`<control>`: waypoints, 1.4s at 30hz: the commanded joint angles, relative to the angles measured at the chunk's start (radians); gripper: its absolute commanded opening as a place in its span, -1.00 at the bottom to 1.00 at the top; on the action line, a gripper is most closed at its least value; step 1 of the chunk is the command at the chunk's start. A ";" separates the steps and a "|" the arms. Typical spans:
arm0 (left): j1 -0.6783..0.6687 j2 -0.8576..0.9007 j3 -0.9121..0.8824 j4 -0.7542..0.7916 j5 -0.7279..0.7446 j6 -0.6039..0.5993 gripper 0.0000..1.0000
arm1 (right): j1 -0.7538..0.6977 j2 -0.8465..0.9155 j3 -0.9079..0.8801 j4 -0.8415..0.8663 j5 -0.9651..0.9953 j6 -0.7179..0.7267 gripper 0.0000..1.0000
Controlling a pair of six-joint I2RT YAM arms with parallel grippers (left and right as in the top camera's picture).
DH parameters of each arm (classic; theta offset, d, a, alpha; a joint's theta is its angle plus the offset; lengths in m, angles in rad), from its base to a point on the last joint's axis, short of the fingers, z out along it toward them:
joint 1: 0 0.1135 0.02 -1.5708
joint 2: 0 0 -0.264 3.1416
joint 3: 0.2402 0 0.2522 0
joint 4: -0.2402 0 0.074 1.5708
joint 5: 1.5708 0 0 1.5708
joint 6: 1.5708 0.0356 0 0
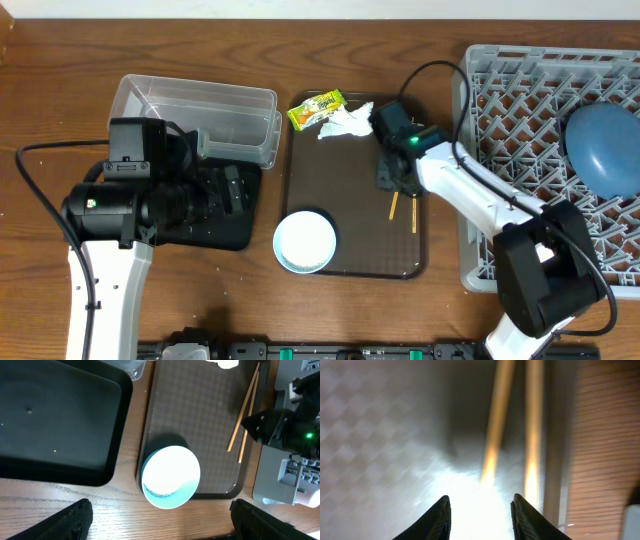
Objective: Sort waste into correct bins and load items into the dishwasher rack
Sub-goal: 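Grasp the wooden chopsticks on the tray with the right gripper, then carry one chopstick to the dish rack and release it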
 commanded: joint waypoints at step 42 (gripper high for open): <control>-0.001 -0.003 0.014 -0.003 -0.013 0.017 0.81 | -0.285 -0.363 -0.011 -0.108 0.167 -0.412 -0.98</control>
